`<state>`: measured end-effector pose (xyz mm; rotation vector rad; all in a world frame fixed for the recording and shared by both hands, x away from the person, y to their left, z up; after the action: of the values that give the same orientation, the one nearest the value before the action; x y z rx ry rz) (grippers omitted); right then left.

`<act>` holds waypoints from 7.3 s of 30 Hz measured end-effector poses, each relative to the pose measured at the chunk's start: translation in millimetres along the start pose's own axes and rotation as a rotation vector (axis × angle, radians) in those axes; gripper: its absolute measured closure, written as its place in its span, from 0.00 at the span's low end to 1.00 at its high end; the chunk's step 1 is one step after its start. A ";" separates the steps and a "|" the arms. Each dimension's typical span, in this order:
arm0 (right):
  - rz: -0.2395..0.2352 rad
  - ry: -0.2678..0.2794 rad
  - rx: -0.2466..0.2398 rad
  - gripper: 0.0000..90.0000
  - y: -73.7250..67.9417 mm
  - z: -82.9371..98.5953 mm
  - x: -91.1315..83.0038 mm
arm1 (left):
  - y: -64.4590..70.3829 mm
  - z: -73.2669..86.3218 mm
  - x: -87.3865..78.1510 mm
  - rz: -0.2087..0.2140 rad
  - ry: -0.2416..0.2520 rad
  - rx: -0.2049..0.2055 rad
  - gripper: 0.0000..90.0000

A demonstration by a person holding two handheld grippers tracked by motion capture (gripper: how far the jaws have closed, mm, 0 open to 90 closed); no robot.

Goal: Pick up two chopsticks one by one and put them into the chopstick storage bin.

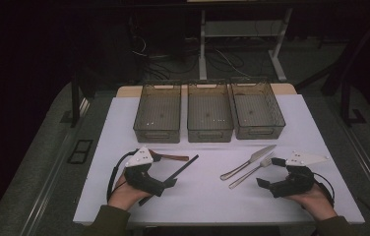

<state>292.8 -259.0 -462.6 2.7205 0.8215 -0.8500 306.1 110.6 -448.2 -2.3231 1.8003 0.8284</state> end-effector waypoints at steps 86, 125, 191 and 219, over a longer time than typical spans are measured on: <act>-0.030 0.007 0.028 0.03 -1.3 3.9 -1.3 | -9.4 44.3 -5.3 -0.016 -0.261 -0.076 0.88; -0.032 0.005 0.028 0.03 -1.2 9.5 -1.3 | -7.9 40.8 -2.6 -0.072 -0.294 -0.065 0.94; -0.010 0.010 0.067 0.03 -1.7 11.3 3.5 | -22.1 -31.2 -27.4 -0.045 -0.103 0.001 0.94; -0.007 0.015 0.067 0.03 -0.4 11.7 1.5 | -81.5 -73.4 -40.5 -0.113 -0.048 -0.029 0.94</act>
<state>288.0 -261.7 -473.0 2.7868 0.8195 -0.8756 400.9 142.1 -387.7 -2.3756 1.6322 0.8915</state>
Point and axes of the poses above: each handheld gripper's, and its own axes: x roughly forward along the jaws, z roughly out of its underside, y roughly to its right, the point moved 6 cm from there along x, roughly forward along the jaws, and after that the axes turned 15 degrees about z, right-handed, at the moved point
